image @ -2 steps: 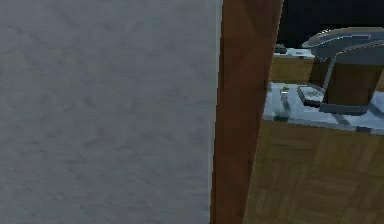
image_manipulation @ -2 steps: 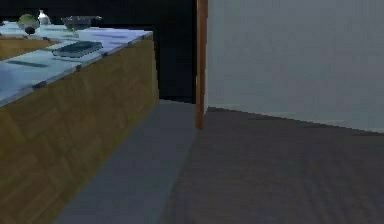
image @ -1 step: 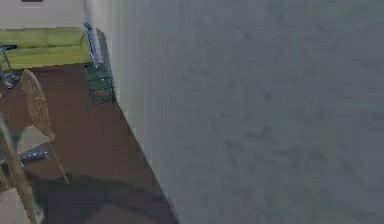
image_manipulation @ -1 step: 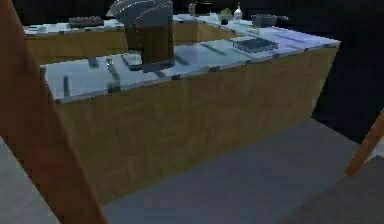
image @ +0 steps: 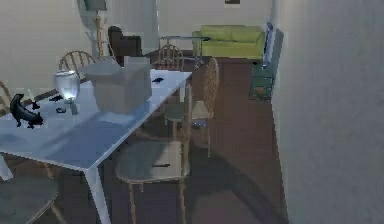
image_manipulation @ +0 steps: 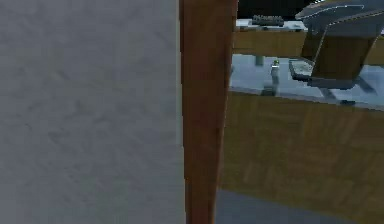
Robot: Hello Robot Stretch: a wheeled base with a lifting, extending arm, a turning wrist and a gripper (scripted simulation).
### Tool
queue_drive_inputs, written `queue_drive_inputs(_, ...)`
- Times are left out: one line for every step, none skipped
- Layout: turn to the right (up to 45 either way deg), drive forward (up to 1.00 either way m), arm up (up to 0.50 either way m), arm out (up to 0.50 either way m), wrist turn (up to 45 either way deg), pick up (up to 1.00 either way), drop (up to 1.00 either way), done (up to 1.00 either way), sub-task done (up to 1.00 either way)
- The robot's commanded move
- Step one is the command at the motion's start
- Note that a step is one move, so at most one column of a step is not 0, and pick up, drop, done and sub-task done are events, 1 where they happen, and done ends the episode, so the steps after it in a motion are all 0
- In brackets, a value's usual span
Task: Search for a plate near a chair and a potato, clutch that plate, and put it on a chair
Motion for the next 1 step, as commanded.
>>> queue_drive_inputs(-45.0, 0.00, 0.00, 0.00, 0.0, 0.00, 0.00, 0.00, 0.00)
